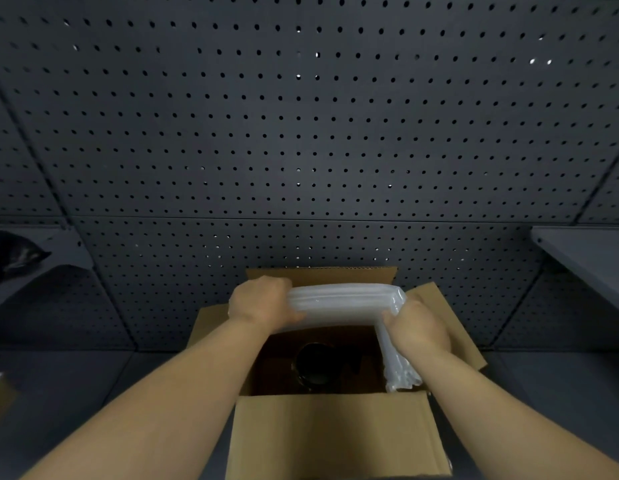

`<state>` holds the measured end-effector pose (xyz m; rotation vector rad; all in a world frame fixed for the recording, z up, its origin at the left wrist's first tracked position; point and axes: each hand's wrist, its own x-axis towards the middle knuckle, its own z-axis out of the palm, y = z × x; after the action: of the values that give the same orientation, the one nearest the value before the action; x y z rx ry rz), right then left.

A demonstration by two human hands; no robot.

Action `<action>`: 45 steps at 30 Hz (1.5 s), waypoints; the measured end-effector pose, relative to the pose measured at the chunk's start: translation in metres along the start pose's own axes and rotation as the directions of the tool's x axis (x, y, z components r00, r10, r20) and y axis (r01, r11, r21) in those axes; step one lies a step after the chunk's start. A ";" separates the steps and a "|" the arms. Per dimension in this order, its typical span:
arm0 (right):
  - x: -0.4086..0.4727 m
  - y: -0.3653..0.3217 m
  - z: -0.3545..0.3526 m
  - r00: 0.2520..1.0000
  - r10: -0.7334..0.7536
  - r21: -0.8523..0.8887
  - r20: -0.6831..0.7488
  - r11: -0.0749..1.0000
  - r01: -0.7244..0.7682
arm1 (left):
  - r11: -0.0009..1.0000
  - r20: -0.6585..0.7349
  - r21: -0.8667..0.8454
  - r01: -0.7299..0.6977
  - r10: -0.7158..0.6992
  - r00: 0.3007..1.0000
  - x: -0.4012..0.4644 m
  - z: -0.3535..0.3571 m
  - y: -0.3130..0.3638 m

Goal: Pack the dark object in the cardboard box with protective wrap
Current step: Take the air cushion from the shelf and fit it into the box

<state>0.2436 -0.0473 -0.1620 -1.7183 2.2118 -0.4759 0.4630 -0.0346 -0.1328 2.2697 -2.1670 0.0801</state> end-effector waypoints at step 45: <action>0.050 0.025 -0.012 0.699 -0.269 -0.158 0.662 0.862 0.481 | 0.981 0.169 -0.180 0.076 -0.045 0.985 0.037 0.080 0.001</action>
<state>0.2047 -0.0890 -0.1633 -2.1162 1.4988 0.3779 0.4665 -0.0744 -0.2117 2.3065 -2.0726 -0.3080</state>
